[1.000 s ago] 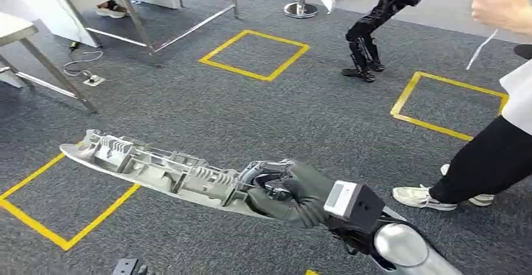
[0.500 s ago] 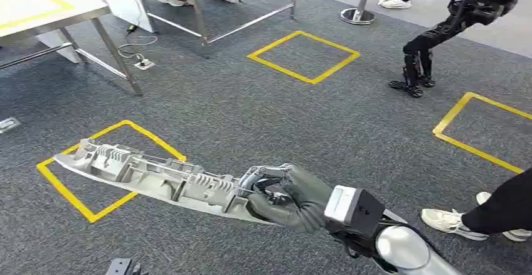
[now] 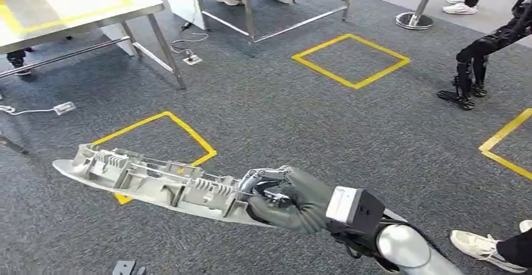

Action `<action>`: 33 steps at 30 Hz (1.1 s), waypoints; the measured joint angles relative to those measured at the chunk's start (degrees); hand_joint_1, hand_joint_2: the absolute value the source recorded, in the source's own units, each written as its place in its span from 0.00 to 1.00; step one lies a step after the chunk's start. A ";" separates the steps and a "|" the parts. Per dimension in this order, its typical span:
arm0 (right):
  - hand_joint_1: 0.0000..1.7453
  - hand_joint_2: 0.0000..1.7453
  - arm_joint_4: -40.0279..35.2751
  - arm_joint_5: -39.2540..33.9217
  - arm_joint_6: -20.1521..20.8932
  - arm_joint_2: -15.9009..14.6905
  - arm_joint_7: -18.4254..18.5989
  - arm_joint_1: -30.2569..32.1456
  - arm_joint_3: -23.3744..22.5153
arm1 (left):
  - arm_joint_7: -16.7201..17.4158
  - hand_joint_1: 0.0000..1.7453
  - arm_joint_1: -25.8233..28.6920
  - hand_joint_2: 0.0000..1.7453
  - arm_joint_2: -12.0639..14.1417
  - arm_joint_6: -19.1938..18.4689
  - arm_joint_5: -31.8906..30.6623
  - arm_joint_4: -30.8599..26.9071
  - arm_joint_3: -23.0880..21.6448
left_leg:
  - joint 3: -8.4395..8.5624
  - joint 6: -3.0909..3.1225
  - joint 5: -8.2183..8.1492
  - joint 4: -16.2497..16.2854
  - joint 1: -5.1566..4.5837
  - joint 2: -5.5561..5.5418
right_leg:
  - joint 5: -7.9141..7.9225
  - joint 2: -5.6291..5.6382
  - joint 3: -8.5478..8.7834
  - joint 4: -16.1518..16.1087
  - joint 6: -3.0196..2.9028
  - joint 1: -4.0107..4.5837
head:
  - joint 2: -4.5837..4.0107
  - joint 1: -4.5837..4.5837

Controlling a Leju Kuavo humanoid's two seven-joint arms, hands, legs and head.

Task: Take the parts from the cabinet and place them on the table.

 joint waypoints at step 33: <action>1.00 1.00 1.73 -0.52 2.23 1.95 4.74 -1.62 1.14 | -2.14 0.00 -0.13 0.00 0.50 0.66 1.59 -0.26 0.35 | -0.76 -0.17 -1.06 4.17 0.07 0.33 | 0.62 0.10 -0.31 -0.19 -0.05 0.09 | 0.00 -0.17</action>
